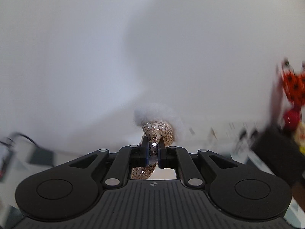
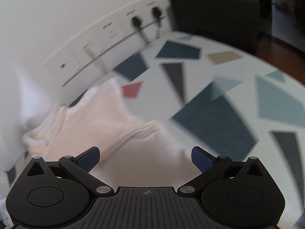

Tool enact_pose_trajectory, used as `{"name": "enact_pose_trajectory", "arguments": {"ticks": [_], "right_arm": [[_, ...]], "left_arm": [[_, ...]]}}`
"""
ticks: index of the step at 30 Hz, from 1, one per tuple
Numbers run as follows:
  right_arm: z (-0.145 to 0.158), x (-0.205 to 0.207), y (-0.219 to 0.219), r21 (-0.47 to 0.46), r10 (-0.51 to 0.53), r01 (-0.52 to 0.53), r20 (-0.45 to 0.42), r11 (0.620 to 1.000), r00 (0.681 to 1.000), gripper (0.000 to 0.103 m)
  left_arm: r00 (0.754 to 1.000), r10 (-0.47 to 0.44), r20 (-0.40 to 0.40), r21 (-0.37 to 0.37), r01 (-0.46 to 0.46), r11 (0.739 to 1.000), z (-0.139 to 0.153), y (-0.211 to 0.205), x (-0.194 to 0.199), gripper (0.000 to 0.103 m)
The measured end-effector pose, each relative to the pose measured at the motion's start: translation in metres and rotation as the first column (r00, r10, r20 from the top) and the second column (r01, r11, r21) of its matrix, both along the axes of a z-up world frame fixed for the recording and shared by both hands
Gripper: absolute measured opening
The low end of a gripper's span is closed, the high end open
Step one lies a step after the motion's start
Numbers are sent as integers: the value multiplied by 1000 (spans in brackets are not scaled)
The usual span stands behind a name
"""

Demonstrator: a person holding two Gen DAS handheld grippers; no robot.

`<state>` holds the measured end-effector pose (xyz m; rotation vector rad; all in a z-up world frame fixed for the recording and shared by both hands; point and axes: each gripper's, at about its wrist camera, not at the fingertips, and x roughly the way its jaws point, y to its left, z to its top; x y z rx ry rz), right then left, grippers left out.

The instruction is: Fold clothes

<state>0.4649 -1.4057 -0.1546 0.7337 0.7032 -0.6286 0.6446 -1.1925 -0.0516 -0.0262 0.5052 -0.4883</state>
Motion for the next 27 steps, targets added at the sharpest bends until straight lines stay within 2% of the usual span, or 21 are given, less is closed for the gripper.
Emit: {"name": "enact_pose_trajectory", "arguments": {"ticks": [2,5,7,9,10,11,13,15,17,19,20,22,24,26,27], "right_arm": [[-9,-13,-15,27,-33,34,-14,999,999,102],[-22,-26,-30,67,-78,80,-33,995,996,101],[-25,-29,-33,56,-77,79,-42,995,996,101],[-26,-26,-33,45,-62,64,-47,997,997,100],[-24,-22,-32,38,-48,50,-43,998,998,99],[-22,-17,-29,26,-28,29,-36,999,999,99],[-16,-4,-22,-16,34,-34,-16,999,999,99],[-9,11,-10,-69,110,-108,13,992,994,99],[-4,29,4,-128,202,-195,49,972,978,99],[-1,49,20,-202,327,-307,74,930,942,99],[-1,59,29,-248,395,-366,74,897,916,99],[-3,78,47,-354,517,-467,56,810,854,100],[-8,95,63,-437,594,-536,-6,722,804,99],[-9,107,72,-421,659,-613,-47,668,750,80],[-8,112,75,-398,687,-648,-56,650,724,63]], "left_arm": [[995,-58,-83,64,63,996,-39,-40,7,10],[971,-135,-195,177,170,969,-87,-80,15,13],[956,-165,-242,131,200,971,-79,-73,19,17],[943,-189,-274,57,212,976,-62,-58,22,30],[936,-201,-289,20,216,976,-53,-51,24,46],[938,-196,-284,-9,202,979,-42,-37,23,60],[967,-121,-222,-35,116,993,-20,9,15,70],[986,-3,-170,-18,0,1000,-13,58,12,70],[980,137,-146,23,-135,991,-20,107,7,70],[952,272,-138,79,-263,962,-34,154,2,70],[937,314,-156,114,-298,948,-45,172,1,70],[911,367,-190,167,-338,926,-66,196,-1,70],[890,403,-213,206,-362,909,-82,214,-3,70],[888,405,-217,219,-360,907,-89,216,-1,70],[887,406,-220,226,-359,906,-93,218,0,70]]}}
